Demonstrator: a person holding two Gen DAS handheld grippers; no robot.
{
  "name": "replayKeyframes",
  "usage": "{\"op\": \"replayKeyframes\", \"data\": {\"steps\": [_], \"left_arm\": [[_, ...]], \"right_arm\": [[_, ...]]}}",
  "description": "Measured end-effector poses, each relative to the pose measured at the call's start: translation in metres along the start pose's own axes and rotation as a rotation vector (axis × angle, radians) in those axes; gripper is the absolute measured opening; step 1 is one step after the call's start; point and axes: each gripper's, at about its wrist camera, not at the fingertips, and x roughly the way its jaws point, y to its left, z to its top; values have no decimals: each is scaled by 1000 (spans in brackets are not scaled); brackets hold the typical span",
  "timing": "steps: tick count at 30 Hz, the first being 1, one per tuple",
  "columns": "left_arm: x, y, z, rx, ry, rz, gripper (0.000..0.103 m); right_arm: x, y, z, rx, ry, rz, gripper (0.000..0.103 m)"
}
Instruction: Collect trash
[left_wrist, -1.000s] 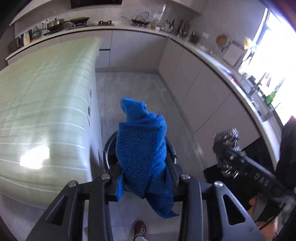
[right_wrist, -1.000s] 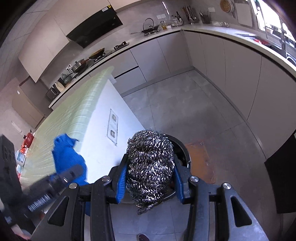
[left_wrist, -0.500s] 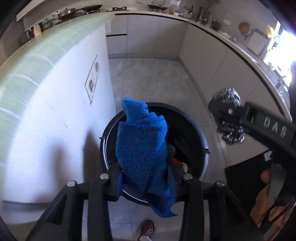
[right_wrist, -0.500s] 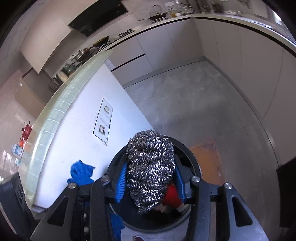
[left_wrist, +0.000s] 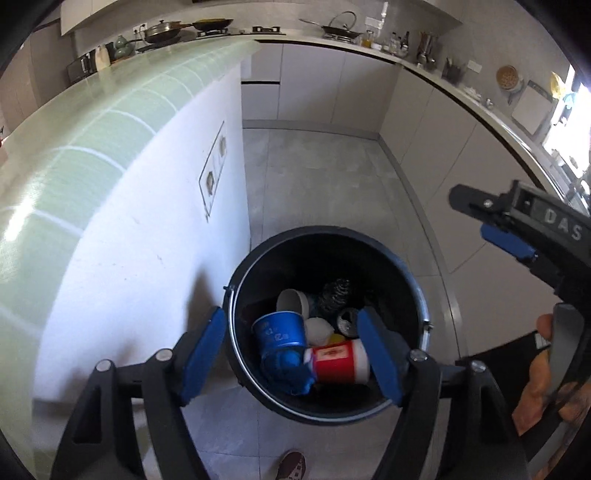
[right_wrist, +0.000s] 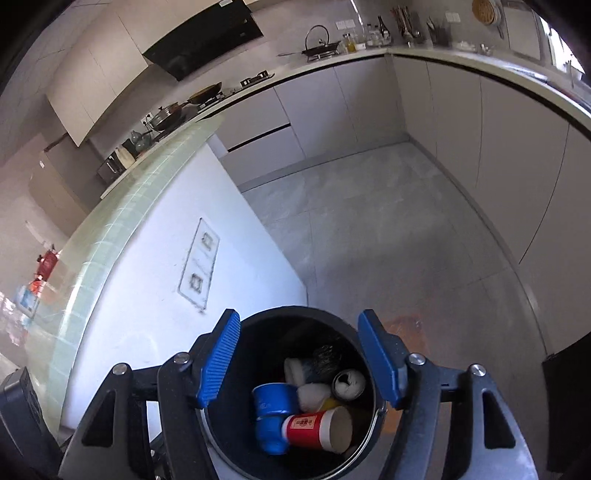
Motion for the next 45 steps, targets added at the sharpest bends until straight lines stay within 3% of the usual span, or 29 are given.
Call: {"op": "replayKeyframes", "data": {"steps": [6,13,16,22,29,33,39,45], "left_arm": [[-32,-11,-5,44,-8,-40,75],[-98,-4,-26,76,-23,-107,75],[-141,14,-48,95,-43,-111,76],[-235,72,-105,94,-97,-75,90],[-321,133,-154,91,-231,10,97],[-348,147,-160,65,-279,36,98],[-384,150,-176,5,-331,44,100],[-390,127,-194,-3,-376,98,101]], "right_arm": [[-27,0,-20,-7,61,-70,69],[-104,2,-77,36,92,-114,69],[-147,25,-113,38,91,-104,69],[-237,94,-195,17,63,-57,69],[-322,179,-268,-102,-1,-42,72],[-367,215,-285,-178,-78,-57,76],[-423,239,-291,-227,-238,-101,90],[-449,228,-288,-194,-242,-87,91]]}}
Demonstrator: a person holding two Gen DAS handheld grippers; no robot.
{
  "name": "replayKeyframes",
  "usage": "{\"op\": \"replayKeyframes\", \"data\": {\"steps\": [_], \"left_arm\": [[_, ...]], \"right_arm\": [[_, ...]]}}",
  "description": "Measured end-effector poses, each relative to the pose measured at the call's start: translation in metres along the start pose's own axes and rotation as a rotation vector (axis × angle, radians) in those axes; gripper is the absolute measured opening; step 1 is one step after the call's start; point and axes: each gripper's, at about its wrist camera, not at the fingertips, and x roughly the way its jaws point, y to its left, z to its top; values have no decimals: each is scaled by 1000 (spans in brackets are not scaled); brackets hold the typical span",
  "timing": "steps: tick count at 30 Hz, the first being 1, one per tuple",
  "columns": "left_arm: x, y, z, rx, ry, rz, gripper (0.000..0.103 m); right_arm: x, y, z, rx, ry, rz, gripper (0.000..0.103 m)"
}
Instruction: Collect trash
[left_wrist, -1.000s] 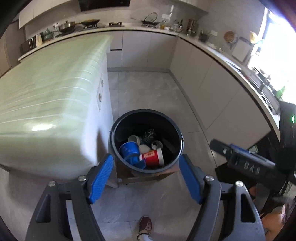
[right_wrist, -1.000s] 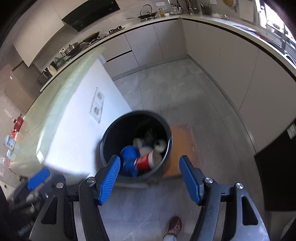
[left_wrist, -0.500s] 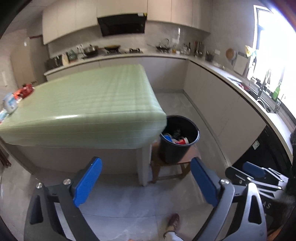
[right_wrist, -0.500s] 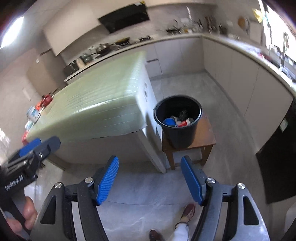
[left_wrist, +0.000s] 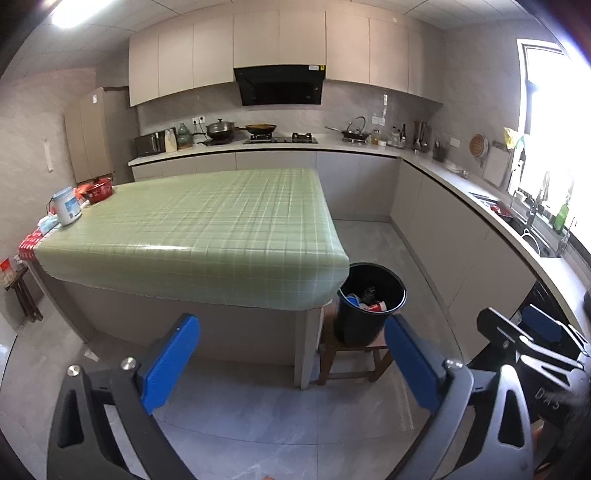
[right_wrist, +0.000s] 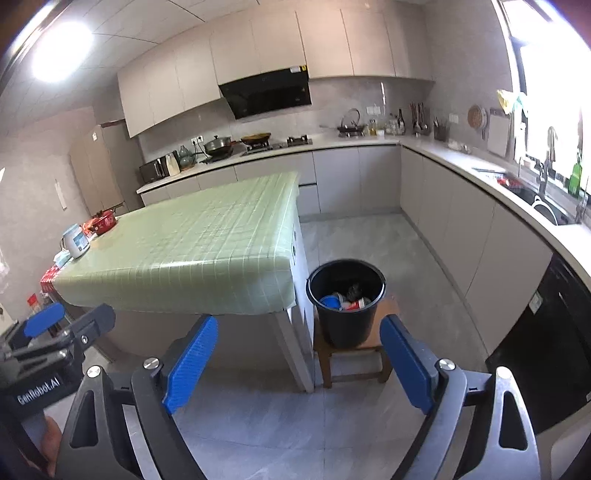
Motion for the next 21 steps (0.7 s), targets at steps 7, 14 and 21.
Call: {"op": "replayKeyframes", "data": {"steps": [7,14,21], "left_arm": [[-5,-28,-6,-2,-13,-14,101],[-8,-44,-16,17,0,6,101],[-12,-42,-19,-15,3,26,101]], "right_arm": [[-18,-19,0,30,-41,-56,91],[-19,-30,2,48,-43,-55,91],[-12,-27,4,26,-20,-40,91]]}}
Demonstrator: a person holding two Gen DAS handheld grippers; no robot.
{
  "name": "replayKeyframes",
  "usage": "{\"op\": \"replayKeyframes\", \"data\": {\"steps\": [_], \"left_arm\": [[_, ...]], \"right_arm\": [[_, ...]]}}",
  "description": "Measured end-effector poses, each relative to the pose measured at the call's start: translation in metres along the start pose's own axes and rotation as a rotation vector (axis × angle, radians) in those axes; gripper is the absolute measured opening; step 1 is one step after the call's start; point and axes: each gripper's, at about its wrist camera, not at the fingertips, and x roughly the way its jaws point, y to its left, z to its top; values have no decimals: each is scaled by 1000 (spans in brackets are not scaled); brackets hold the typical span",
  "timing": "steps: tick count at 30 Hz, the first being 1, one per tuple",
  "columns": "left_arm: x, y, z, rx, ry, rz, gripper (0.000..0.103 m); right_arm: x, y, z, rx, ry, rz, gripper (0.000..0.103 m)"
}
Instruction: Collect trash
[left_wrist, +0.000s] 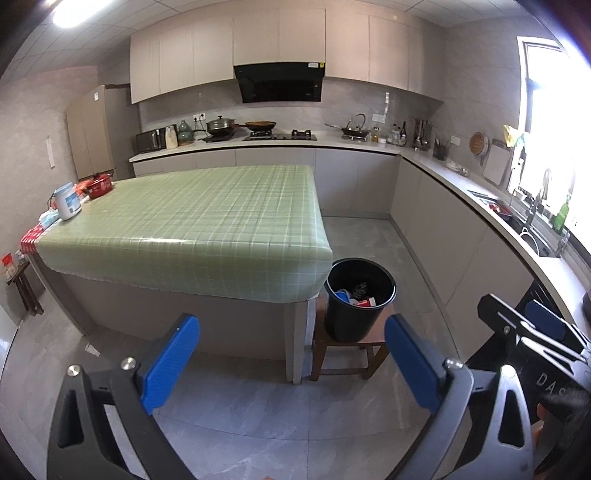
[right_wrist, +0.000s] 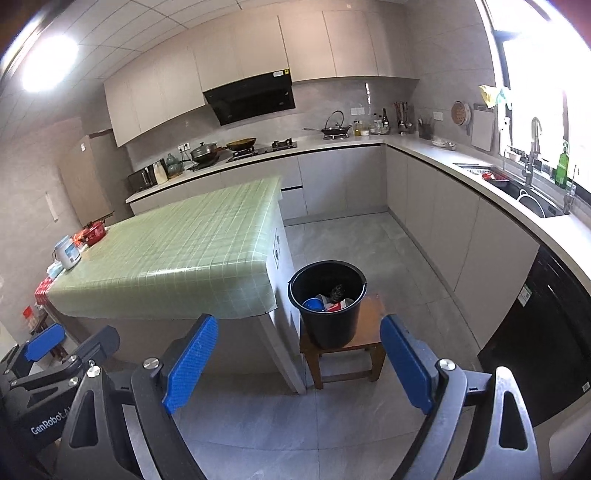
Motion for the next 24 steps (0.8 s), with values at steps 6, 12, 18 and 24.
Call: {"op": "replayKeyframes", "data": {"steps": [6,12,18,24], "left_arm": [[-1,3,0,-13,13,-1,101],[-2,5,1,-18,13,-2,101],[-2,7,3,-17,16,3,101],[-1,10,5,-27,17,6,101]], "right_arm": [[1,1,2,-12,7,-3,91],[2,4,0,-7,9,-14,91],[3,6,0,-6,17,-19,91],[6,5,0,0,24,-21,91]]}}
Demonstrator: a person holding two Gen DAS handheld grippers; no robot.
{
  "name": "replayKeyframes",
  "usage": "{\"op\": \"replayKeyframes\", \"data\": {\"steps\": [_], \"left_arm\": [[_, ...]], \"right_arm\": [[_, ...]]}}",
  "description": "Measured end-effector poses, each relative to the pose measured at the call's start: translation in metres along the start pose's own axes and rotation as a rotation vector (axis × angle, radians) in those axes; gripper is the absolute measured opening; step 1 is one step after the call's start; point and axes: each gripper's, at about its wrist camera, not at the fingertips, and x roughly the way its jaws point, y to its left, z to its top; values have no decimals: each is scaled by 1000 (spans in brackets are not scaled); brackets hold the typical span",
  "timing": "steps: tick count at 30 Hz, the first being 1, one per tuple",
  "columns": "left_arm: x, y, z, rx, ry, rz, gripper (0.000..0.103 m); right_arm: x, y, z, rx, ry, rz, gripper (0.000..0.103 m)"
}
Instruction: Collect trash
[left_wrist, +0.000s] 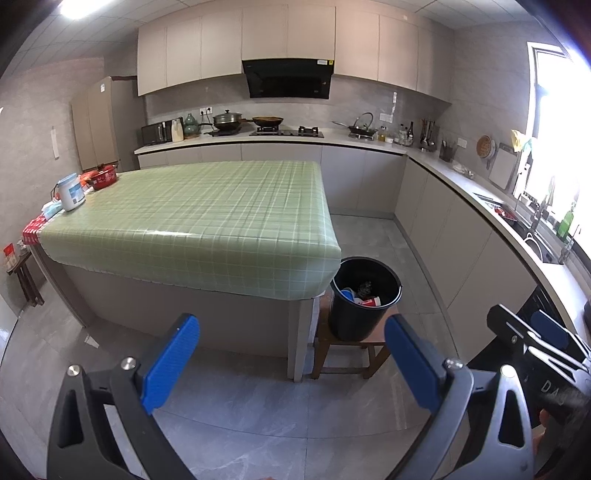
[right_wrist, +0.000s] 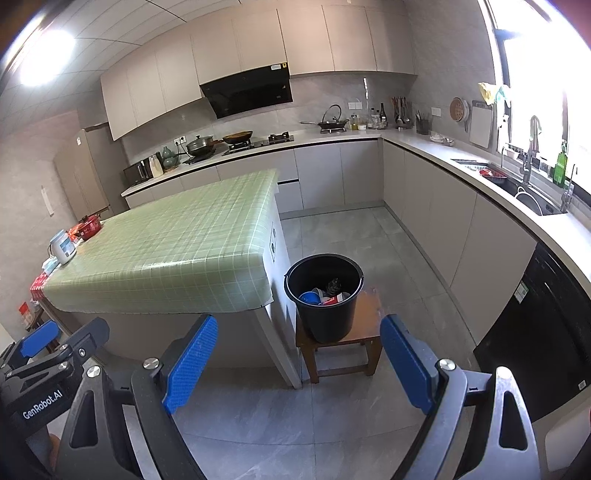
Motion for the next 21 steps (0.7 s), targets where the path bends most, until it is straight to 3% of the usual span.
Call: {"op": "replayKeyframes", "data": {"steps": [21], "left_arm": [[1,7,3,-5,-7,2,101]], "right_arm": [[10,-3,2,6,13,8,91]]}}
